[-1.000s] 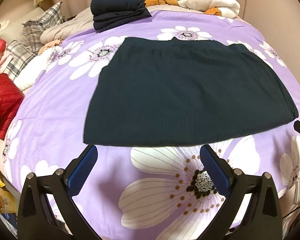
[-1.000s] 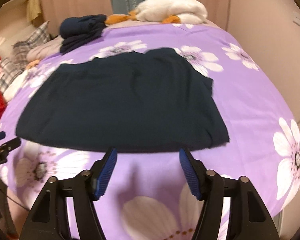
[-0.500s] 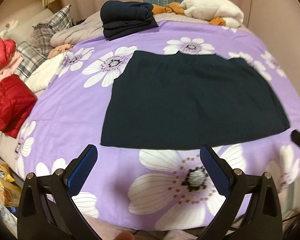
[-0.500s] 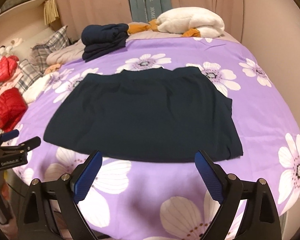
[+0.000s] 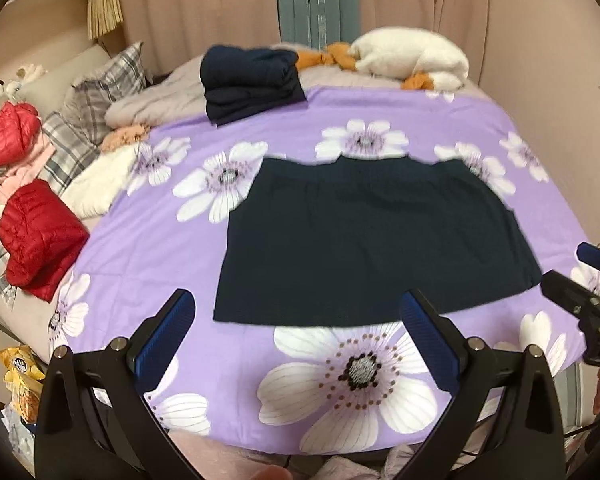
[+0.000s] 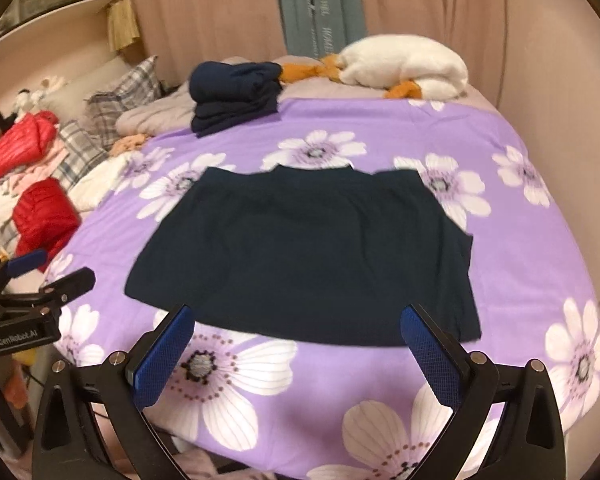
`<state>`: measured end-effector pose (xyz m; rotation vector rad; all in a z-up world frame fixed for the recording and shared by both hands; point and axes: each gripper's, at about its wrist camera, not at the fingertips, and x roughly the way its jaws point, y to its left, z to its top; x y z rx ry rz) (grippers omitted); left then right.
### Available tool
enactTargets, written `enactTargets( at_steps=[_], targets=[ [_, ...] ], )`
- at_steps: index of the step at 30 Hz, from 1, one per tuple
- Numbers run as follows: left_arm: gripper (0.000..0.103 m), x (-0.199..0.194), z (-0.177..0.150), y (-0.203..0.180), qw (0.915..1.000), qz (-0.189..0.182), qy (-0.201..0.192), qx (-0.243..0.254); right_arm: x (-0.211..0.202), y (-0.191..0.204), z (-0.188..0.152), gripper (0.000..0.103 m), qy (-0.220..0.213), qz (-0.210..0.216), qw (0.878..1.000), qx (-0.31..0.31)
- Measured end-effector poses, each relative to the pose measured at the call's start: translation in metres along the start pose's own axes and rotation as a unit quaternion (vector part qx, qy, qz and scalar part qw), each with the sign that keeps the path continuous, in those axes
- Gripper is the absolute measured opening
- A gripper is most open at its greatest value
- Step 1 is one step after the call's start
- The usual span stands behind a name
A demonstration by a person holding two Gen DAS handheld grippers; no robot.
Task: Fold large clothes
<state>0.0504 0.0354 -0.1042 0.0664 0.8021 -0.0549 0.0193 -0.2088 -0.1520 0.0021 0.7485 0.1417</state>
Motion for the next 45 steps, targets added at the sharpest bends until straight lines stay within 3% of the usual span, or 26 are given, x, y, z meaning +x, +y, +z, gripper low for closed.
enactTargets(
  at_steps=[5, 11, 14, 24, 45],
  targets=[
    [0.103, -0.018, 0.008, 0.001, 0.9997, 0.014, -0.019, 0.006, -0.017, 0.005, 0.010, 0.102, -0.019, -0.006, 1.000, -0.015],
    [0.103, -0.019, 0.005, 0.005, 0.9994, 0.032, -0.011, 0.005, -0.035, 0.011, 0.016, 0.102, -0.046, -0.002, 0.998, -0.030],
    [0.103, -0.015, 0.003, 0.009, 0.9997, 0.023, -0.002, -0.007, -0.031, 0.010, 0.011, 0.102, -0.044, 0.007, 0.999, -0.025],
    [0.103, -0.010, 0.003, 0.007, 0.9997, 0.023, 0.008, -0.009, -0.018, 0.009, 0.006, 0.102, -0.037, -0.025, 0.999, -0.009],
    [0.103, -0.008, 0.003, 0.004, 0.9998, 0.011, 0.015, -0.001, -0.015, 0.009, 0.006, 0.102, -0.031, -0.017, 0.999, -0.007]
  ],
)
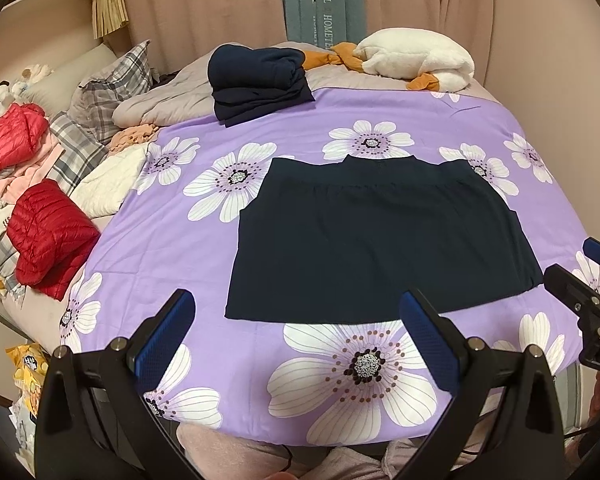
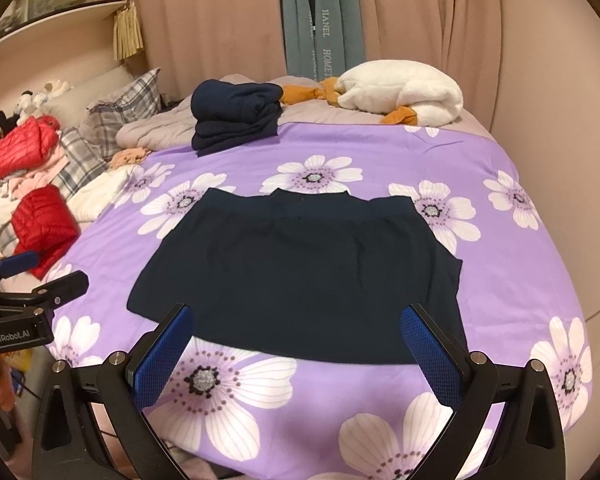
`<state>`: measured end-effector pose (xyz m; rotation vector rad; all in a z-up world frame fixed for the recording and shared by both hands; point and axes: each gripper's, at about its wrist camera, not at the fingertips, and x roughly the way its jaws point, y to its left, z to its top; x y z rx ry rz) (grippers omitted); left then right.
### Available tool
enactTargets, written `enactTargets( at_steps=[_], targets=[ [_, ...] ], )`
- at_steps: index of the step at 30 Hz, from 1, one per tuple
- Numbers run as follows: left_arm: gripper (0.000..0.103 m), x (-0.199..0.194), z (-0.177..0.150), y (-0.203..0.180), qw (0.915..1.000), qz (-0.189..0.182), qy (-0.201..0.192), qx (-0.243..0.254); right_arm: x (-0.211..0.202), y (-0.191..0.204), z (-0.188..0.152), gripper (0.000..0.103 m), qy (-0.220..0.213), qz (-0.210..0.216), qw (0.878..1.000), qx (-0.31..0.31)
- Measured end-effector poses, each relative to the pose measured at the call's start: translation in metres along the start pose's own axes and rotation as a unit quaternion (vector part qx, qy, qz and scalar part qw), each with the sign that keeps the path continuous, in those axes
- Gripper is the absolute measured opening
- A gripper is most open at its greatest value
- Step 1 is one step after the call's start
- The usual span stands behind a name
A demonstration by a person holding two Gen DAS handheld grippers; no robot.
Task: Fold large clothes
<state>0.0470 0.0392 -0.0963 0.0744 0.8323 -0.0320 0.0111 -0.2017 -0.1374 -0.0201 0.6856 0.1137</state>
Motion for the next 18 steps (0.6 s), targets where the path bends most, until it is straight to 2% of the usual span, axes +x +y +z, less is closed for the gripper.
enactTargets(
  at_steps=[9, 18],
  targets=[
    [0.103, -0.0025, 0.0006, -0.0013, 0.9999, -0.013, -0.005, -0.001, 0.0000, 0.0010, -0.0029, 0.102, 0.001, -0.001, 1.000, 0.004],
    [0.103, -0.0042, 0.0014, -0.0010, 1.0000, -0.002, -0.007, -0.002, -0.0003, 0.0003, -0.0025, 0.102, 0.000, -0.001, 1.000, 0.004]
  ],
)
